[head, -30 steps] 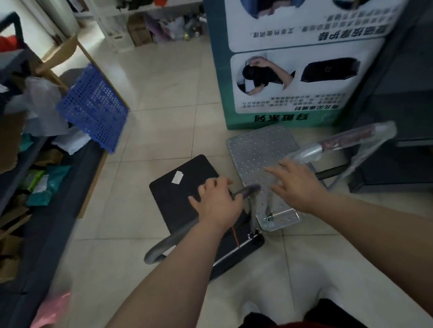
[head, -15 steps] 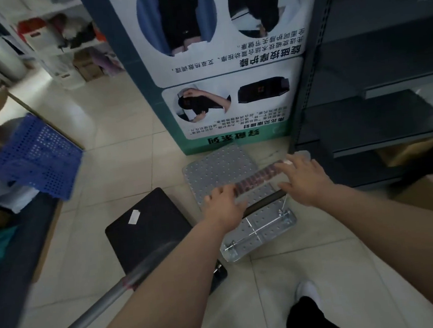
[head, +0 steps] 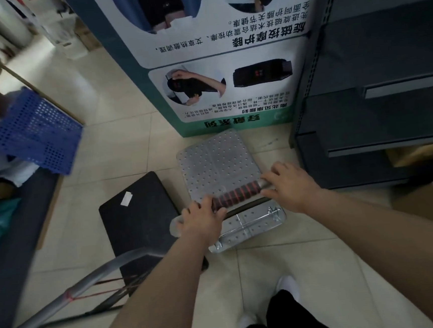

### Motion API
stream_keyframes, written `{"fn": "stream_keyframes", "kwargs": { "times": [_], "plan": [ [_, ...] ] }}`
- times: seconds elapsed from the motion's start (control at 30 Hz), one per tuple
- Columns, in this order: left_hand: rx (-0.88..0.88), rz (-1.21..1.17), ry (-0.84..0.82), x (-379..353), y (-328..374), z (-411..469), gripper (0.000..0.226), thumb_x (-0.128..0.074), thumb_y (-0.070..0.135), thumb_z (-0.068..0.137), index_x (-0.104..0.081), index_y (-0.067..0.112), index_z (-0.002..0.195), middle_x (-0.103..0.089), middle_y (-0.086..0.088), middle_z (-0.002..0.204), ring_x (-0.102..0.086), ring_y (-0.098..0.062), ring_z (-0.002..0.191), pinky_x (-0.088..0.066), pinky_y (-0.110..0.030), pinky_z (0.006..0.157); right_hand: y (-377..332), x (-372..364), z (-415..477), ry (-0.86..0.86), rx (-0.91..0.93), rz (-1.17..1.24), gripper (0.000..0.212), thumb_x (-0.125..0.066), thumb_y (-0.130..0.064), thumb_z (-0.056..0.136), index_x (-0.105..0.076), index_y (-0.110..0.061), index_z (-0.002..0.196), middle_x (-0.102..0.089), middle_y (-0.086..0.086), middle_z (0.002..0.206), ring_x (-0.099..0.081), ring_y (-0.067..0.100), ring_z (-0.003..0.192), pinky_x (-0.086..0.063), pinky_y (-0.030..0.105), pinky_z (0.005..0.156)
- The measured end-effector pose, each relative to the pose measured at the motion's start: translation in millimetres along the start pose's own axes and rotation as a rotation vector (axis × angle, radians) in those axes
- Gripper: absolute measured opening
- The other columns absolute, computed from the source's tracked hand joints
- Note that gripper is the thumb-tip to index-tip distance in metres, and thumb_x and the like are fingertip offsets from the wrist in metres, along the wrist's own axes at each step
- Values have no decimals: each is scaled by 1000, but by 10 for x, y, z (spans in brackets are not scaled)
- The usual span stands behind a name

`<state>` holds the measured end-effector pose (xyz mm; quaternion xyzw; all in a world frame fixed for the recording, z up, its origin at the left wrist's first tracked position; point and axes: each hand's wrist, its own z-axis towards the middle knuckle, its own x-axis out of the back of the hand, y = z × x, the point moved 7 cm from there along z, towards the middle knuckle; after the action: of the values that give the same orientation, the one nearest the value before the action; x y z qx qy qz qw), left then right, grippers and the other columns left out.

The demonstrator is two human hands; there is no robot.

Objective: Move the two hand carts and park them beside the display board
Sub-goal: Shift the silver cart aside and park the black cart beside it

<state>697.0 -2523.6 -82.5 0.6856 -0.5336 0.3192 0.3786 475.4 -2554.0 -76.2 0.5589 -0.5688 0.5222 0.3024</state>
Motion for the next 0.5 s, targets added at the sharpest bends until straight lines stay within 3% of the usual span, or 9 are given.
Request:
{"fn": "stream_keyframes", "kwargs": {
  "times": [0.17, 0.3, 0.5],
  "plan": [
    [10, -23, -11, -153, 63, -144, 42, -30, 59, 93, -33, 37, 128, -39, -10, 131, -35, -33, 122, -28, -53, 101, 31, -155, -188, 12, -83, 200, 40, -46, -46, 92, -49, -21, 122, -51, 4, 122, -42, 25, 117, -35, 37, 96],
    [1, -43, -34, -334, 85, -375, 38, -30, 58, 94, -34, 39, 126, -37, -8, 131, -33, -32, 122, -27, -56, 102, 76, -239, -467, -7, -76, 174, 37, -45, -49, 91, -48, -28, 121, -50, -1, 119, -41, 21, 113, -36, 34, 88],
    [-42, -61, 9, -508, 97, -650, 36, -34, 54, 95, -38, 34, 124, -36, -10, 131, -31, -33, 120, -27, -62, 100, 35, -360, -883, 46, -119, 173, 36, -45, -46, 92, -50, -29, 123, -52, 1, 117, -41, 21, 112, -37, 35, 93]
  ]
}}
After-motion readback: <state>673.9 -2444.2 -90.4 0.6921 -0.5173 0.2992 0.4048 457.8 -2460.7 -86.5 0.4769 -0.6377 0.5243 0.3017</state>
